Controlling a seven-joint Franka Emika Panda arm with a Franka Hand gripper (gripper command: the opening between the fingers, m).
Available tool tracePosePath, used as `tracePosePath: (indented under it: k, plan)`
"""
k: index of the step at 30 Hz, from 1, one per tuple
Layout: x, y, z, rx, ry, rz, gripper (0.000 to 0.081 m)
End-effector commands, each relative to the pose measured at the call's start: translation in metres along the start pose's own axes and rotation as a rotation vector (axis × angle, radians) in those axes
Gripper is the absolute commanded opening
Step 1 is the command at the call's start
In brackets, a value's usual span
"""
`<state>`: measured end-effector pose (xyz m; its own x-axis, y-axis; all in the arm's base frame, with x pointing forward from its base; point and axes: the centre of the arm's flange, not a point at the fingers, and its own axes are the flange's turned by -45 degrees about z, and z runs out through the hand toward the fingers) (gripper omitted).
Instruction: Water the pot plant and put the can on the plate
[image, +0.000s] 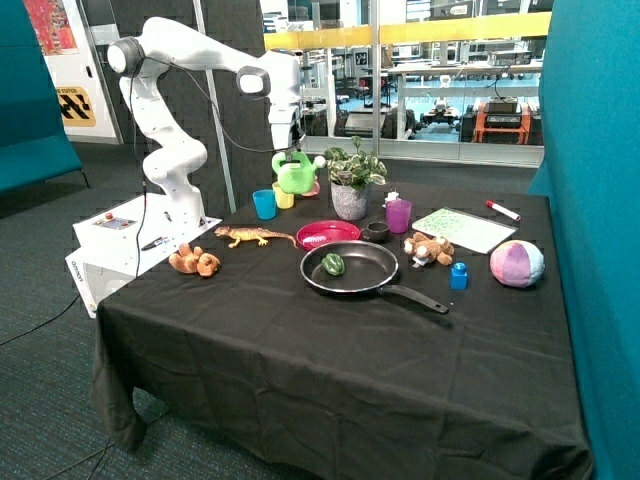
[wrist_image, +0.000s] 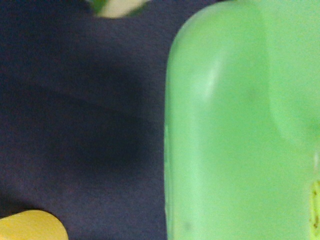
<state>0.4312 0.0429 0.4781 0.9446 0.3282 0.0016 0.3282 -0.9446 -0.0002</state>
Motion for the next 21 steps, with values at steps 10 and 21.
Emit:
tracePosePath:
  k: [10, 21]
  plan:
    - [0.014, -0.041, -0.002, -0.0001, -0.0016, -0.099, 0.0000]
    - [0.026, -0.060, -0.001, -0.0001, -0.0016, -0.137, 0.0000]
